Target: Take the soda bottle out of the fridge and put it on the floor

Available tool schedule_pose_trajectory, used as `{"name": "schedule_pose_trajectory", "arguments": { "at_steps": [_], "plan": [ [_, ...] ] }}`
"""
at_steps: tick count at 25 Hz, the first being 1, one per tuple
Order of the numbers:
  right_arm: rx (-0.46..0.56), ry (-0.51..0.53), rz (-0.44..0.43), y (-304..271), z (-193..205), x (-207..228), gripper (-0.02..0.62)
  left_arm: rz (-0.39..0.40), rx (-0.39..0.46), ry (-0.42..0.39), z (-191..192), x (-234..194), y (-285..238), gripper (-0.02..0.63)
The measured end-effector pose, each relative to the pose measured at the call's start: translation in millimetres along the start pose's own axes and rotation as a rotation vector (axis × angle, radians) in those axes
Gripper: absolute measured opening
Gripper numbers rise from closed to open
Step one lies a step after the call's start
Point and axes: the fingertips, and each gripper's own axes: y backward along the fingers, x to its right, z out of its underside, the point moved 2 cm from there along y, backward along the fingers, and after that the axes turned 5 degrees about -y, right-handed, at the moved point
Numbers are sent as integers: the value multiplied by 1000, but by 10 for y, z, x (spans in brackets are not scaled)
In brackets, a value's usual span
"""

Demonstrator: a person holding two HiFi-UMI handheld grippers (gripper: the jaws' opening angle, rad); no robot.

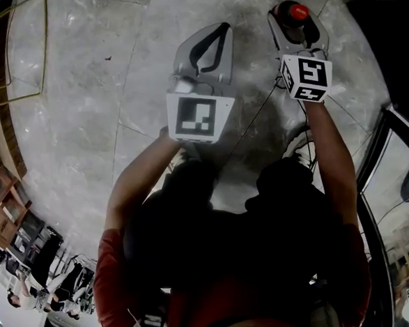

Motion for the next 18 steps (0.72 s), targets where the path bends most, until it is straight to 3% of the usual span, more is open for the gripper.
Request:
{"name": "schedule_pose_trajectory", "arguments": {
  "at_steps": [7,15,18],
  "plan": [
    [-6,-26,-23,-3,19,8,304,4,-7,2,19,32,2,0],
    [24,-25,-66,12,-47,-69,468,16,-18,-6,55,58,-14,-1],
    [40,-20,-57,40,-60,-71,482,17,-17,-5,55,78,-13,0]
  ]
}}
